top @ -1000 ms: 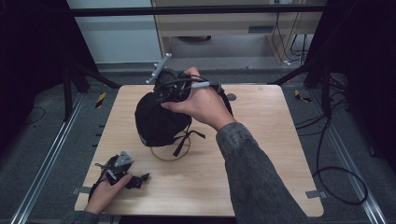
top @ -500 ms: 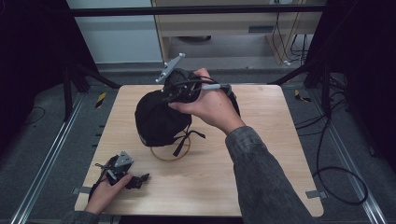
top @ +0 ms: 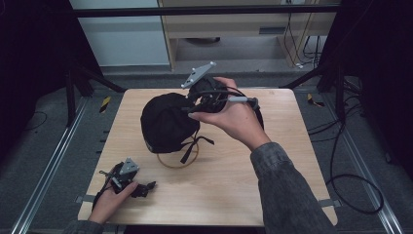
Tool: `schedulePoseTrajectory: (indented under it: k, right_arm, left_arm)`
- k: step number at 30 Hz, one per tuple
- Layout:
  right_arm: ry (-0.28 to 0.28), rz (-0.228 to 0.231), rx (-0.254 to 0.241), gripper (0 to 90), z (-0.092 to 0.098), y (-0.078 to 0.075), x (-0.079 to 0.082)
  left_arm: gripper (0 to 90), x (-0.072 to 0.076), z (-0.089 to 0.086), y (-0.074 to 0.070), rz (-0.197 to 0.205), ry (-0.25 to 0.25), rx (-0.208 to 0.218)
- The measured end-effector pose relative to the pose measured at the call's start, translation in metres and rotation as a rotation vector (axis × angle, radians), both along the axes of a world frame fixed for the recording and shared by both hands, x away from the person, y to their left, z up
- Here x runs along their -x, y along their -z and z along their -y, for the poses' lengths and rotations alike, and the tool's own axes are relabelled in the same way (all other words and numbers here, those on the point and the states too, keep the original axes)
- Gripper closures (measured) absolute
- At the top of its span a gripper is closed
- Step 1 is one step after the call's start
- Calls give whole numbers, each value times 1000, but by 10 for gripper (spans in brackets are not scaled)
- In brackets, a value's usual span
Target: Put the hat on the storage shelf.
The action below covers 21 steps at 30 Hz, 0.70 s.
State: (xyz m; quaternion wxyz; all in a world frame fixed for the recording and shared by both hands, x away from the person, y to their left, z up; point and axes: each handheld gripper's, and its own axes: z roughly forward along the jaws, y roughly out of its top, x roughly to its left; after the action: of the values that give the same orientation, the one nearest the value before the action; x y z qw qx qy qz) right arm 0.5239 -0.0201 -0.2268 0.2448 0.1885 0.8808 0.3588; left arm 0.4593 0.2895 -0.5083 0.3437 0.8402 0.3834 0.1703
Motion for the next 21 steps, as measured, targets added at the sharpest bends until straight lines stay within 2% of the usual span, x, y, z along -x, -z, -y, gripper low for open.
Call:
schedulePoseTrajectory:
  k: [5, 9, 15, 21]
  right_arm:
    - [60, -5, -31, 143, 13, 4, 1]
    - [113, 4, -43, 78, 26, 10, 2]
    - [144, 9, -54, 67, 49, 24, 4]
    - [186, -13, -54, 55, 67, 46, 5]
  left_arm:
    - [0, 0, 0, 0, 0, 1, 0]
    - [0, 0, 0, 0, 0, 3, 0]
    - [0, 0, 0, 0, -2, 3, 2]
    - [0, 0, 0, 0, 0, 2, 4]
